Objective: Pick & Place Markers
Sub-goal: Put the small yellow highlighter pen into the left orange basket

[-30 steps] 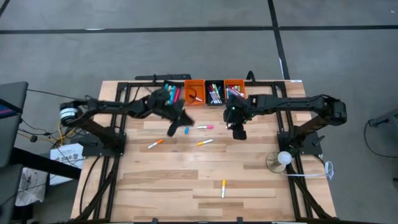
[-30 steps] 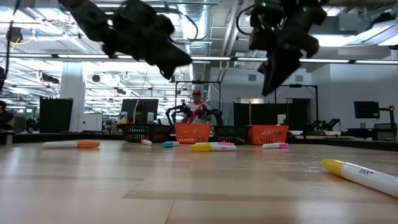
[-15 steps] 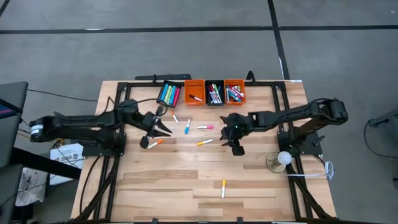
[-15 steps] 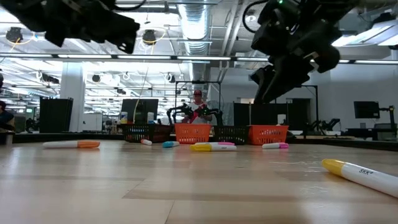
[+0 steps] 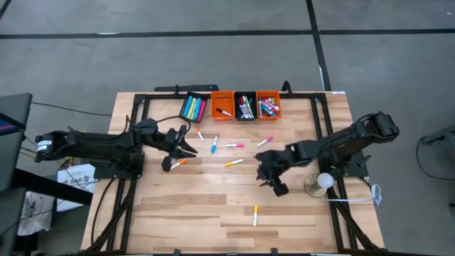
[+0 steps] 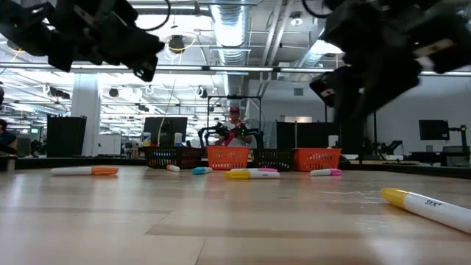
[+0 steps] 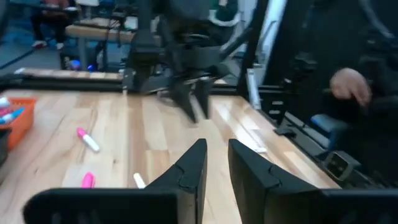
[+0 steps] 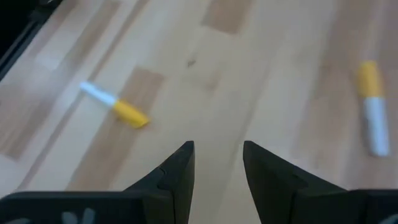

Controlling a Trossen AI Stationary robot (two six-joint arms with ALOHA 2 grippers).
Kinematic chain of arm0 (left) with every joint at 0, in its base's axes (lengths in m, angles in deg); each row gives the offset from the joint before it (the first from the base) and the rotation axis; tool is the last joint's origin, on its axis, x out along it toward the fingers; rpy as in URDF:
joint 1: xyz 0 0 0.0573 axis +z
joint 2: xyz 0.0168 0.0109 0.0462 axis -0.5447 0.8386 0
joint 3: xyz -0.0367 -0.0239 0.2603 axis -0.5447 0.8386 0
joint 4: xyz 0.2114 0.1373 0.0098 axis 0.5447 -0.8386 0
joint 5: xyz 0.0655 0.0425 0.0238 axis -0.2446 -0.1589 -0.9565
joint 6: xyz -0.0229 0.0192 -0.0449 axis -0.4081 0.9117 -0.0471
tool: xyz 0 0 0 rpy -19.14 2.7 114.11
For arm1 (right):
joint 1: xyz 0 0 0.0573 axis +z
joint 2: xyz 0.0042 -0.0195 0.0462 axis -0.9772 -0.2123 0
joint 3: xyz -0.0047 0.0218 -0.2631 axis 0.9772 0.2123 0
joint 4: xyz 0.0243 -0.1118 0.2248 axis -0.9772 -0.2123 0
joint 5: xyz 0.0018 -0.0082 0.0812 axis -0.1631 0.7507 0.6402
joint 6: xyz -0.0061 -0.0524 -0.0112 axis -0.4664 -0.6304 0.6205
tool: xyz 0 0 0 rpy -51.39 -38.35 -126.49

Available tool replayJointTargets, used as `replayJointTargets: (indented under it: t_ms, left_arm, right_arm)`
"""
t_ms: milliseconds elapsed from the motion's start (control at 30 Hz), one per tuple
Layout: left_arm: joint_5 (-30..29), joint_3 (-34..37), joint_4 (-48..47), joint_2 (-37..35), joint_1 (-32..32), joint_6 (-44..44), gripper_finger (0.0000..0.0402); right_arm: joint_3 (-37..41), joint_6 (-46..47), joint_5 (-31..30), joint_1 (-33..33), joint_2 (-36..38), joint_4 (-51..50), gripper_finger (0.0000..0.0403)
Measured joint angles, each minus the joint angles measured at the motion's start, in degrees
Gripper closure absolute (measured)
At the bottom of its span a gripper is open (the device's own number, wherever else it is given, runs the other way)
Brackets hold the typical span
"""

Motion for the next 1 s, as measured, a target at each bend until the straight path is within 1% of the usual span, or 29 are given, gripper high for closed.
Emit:
replayJointTargets:
  t_ms: [200, 267, 400, 500, 600, 667, 733, 800, 833, 900, 1000]
  left_arm:
    - [-7.88, 0.18, 9.67, 8.16, -4.19, -3.02, 0.0339]
    - [-9.19, 0.18, 13.73, 10.86, -5.8, -3.26, 0.0339]
    - [-9.29, 0.18, 18.5, 15.1, -8.09, -3.52, 0.0339]
    - [-10.46, 0.16, 20.16, 17.35, -9.38, -5.27, 0.0339]
    - [-14.33, 0.16, 20.4, 18.92, -10.82, -7.13, 0.0339]
    - [-17.03, 0.16, 21.16, 19.73, -11.65, -7.45, 0.0339]
    - [-19.51, 0.16, 21.3, 20.14, -12.46, -7.61, 0.0339]
    - [-21.29, 0.16, 21.38, 20.46, -13.38, -8.44, 0.0339]
    - [-21.7, 0.16, 21.36, 20.49, -13.8, -9.04, 0.0339]
    - [-22.24, 0.16, 21.49, 20.49, -14.64, -9.45, 0.0339]
    - [-22.34, 0.16, 21.49, 20.49, -15.85, -9.39, 0.0339]
  right_arm:
    - [4.09, -0.16, -0.51, 4.22, -0.02, 5.12, 0.0276]
    - [5.12, -1.32, -1.69, 4.85, -0.02, 7.79, 0.0276]
    - [6.94, -4.52, -3.69, 5.28, -0.02, 14.11, 0.0276]
    - [7.04, -6.05, -7.94, 5.0, -0.02, 19.84, 0.0276]
    - [7.02, -8.75, -13.9, 3.78, -0.02, 26.35, 0.0276]
    - [6.97, -11.4, -15.29, 2.46, -0.02, 29.69, 0.0276]
    - [6.11, -11.41, -15.21, 0.93, -0.02, 29.72, 0.0276]
    - [5.29, -8.29, -14.71, -0.38, 0.0, 28.68, 0.0276]
    - [5.0, -6.71, -13.5, -0.83, 0.0, 27.03, 0.0276]
    - [4.97, -5.18, -9.4, -1.1, 0.0, 21.8, 0.0276]
    - [4.99, -5.11, -0.82, 0.22, 0.0, 14.79, 0.0276]
